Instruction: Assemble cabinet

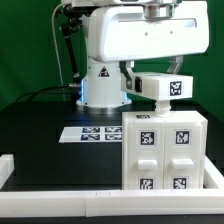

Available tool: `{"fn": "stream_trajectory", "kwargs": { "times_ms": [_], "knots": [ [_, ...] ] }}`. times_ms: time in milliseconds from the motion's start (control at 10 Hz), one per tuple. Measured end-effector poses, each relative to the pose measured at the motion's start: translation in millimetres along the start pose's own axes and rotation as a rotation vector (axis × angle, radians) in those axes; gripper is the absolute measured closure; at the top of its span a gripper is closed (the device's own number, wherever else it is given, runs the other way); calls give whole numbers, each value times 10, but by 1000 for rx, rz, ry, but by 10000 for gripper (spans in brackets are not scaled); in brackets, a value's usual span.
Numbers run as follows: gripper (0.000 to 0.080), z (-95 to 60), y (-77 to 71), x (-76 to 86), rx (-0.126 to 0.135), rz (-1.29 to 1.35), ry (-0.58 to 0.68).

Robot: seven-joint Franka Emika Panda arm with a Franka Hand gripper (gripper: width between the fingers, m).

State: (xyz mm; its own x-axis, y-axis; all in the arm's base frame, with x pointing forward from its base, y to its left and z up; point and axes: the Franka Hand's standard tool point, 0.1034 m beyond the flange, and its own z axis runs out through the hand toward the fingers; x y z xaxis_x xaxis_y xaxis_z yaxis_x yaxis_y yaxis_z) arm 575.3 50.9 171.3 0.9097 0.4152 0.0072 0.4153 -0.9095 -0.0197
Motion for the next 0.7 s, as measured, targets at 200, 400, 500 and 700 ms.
{"fn": "stream_trajectory", "kwargs": {
  "times_ms": [200,400,500,700],
  "knots": [
    [242,17,-24,65,2,-4,3],
    [242,35,37,180,3,-4,10],
    [242,34,38,211,2,-5,16],
    [242,34,36,229,1,-7,19]
  ]
}}
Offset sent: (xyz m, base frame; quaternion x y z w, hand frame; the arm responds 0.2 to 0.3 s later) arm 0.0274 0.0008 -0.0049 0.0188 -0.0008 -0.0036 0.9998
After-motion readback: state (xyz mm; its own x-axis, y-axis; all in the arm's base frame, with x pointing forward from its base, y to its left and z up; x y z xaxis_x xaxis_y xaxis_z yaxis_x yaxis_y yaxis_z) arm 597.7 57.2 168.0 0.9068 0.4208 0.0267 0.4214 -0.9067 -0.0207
